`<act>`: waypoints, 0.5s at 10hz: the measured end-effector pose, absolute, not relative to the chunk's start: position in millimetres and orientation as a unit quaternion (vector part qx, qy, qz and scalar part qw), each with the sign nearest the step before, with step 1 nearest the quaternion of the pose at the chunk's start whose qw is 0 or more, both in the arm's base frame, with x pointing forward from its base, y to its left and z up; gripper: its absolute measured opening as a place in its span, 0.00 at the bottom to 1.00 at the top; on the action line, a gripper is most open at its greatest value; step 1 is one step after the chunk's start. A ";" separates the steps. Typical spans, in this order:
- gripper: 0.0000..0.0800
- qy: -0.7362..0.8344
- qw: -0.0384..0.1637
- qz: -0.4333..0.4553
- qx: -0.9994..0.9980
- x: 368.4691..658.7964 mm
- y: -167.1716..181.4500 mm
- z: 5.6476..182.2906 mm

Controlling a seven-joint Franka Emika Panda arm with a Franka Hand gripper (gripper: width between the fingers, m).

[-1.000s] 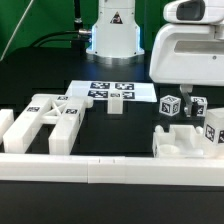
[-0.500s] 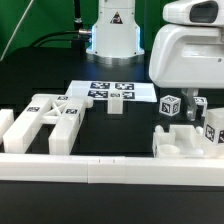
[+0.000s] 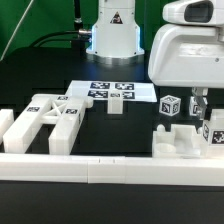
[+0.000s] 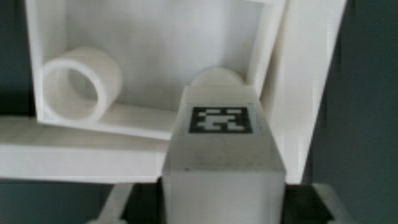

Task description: Assemble chair

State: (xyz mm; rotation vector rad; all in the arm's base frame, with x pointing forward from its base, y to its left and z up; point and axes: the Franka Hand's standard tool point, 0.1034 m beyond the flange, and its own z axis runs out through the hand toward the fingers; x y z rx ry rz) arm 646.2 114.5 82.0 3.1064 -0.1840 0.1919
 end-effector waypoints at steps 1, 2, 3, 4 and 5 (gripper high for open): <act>0.36 -0.085 0.010 0.062 0.994 646.1 114.9 82.1; 0.36 -0.139 0.012 0.061 0.988 645.1 113.9 82.6; 0.36 -0.177 0.016 0.058 0.982 643.4 113.3 83.5; 0.36 -0.230 0.019 0.061 0.971 643.1 112.1 84.5; 0.36 -0.261 0.025 0.065 0.963 643.3 108.0 85.3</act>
Offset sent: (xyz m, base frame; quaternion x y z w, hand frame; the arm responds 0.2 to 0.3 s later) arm -0.0127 0.0165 0.0010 -0.0126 -0.0071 0.3206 0.9471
